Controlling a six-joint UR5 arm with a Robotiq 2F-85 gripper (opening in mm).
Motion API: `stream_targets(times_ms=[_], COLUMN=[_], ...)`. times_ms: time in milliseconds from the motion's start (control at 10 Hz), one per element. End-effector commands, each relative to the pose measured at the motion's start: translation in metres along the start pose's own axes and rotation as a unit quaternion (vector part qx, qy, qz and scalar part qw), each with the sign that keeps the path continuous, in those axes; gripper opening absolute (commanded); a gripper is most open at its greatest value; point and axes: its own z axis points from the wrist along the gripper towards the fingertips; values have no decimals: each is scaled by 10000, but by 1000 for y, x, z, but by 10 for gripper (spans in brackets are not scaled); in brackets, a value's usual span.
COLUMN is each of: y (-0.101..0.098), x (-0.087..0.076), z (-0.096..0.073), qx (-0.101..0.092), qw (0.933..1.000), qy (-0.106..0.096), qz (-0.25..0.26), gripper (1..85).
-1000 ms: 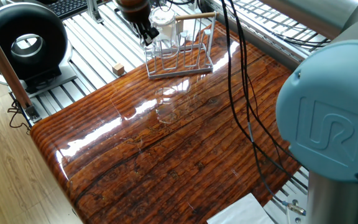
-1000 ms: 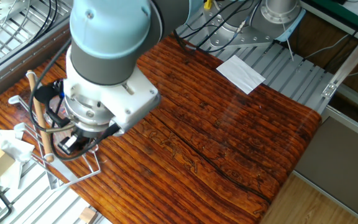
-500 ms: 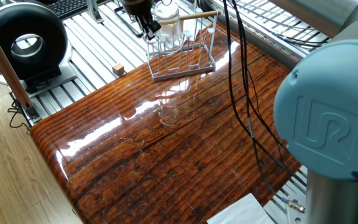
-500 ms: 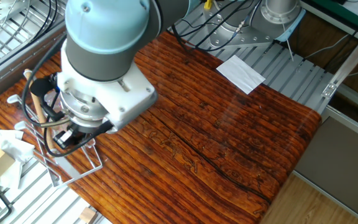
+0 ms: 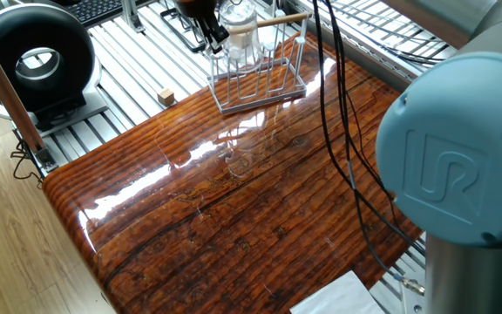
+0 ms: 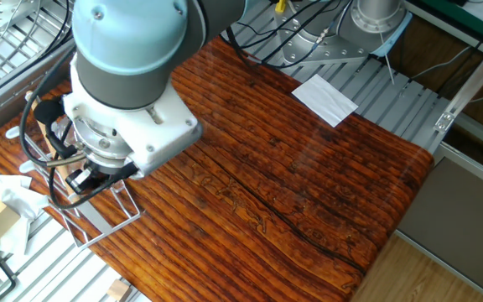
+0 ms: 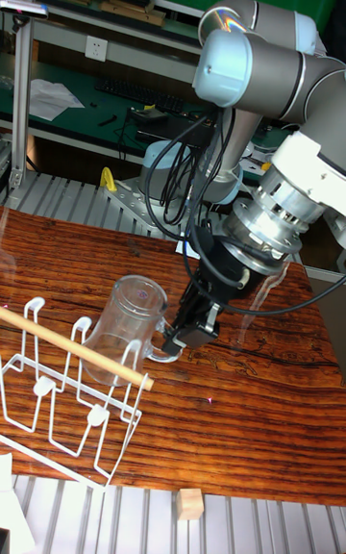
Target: Take the cup off the cup rack
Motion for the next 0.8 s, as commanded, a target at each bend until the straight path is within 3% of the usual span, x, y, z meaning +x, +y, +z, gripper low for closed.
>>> stream_targets(times_ms=[0,200,700], y=[2,8,11], x=[-7,-16,-11], z=[1,2,-2], qx=[-85,-265,-304], qw=[9996,9981,9980], qy=[-175,-359,-311], qz=[227,416,465], gripper=[13,13,13])
